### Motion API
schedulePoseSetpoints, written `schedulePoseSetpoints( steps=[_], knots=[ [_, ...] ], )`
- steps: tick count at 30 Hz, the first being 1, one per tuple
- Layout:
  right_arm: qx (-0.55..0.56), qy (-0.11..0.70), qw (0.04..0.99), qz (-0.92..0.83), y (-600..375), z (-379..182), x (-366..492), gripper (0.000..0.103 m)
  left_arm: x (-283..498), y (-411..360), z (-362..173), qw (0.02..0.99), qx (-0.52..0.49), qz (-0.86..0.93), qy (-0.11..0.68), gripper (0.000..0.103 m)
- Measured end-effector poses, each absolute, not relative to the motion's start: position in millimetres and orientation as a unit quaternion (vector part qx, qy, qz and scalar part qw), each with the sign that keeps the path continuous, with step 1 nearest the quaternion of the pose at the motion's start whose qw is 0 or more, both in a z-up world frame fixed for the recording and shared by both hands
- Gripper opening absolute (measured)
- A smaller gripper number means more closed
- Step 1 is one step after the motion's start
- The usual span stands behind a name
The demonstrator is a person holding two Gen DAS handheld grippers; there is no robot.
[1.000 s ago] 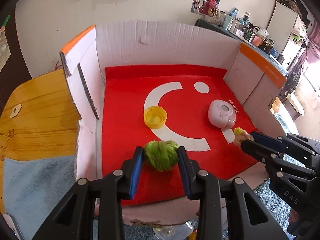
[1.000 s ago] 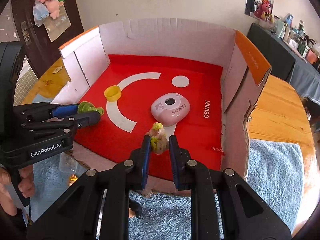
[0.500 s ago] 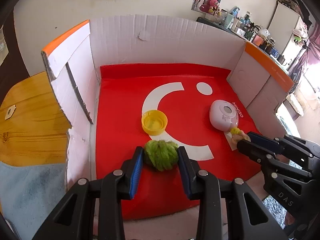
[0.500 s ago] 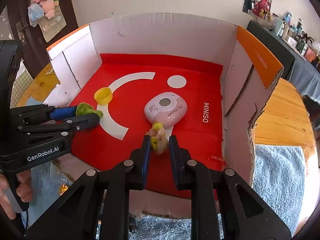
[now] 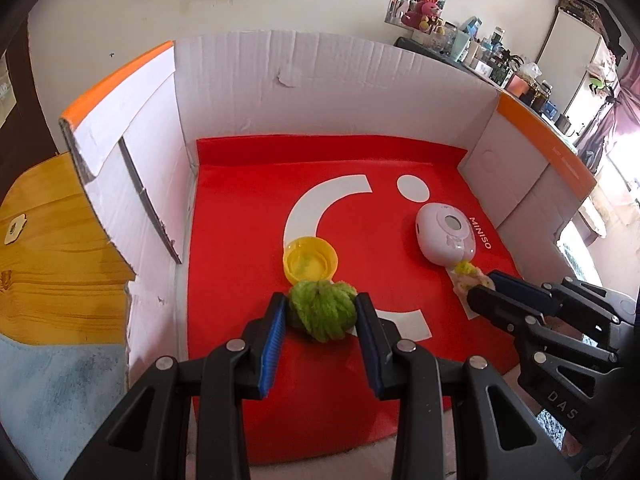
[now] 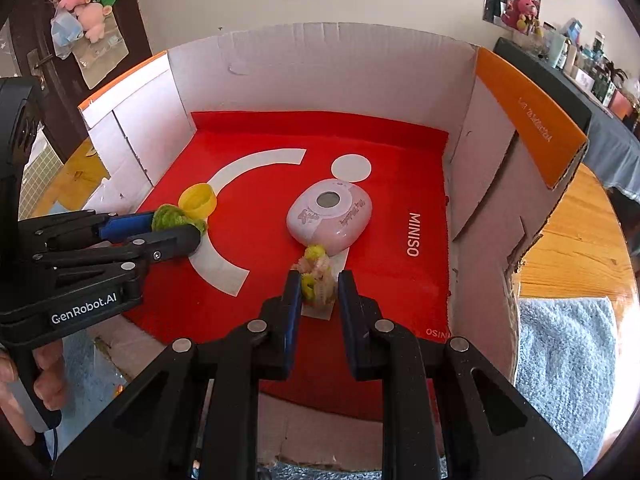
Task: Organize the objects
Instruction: 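Lower both onto the red mat and open both tools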
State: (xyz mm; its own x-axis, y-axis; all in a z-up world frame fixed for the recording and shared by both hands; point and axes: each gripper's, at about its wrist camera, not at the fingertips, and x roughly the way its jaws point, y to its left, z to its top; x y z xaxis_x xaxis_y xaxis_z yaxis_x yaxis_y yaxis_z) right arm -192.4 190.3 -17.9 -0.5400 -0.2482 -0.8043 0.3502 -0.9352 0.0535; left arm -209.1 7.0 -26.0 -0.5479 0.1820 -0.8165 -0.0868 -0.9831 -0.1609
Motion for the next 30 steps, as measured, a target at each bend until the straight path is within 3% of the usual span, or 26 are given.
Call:
schedulePoseSetpoints(
  steps=[22, 30],
  knots=[
    [0.454, 0.043, 0.174, -0.873, 191.5, -22.1, -195.8, 0.018, -210.8, 7.8, -27.7, 0.073, -0.465, 0.881, -0.048, 0.037],
    [0.453, 0.045, 0.173, -0.873, 191.7, -21.9, -195.1, 0.019, -208.3, 10.7, -26.5, 0.071, -0.462, 0.883, -0.043, 0.045]
  ],
)
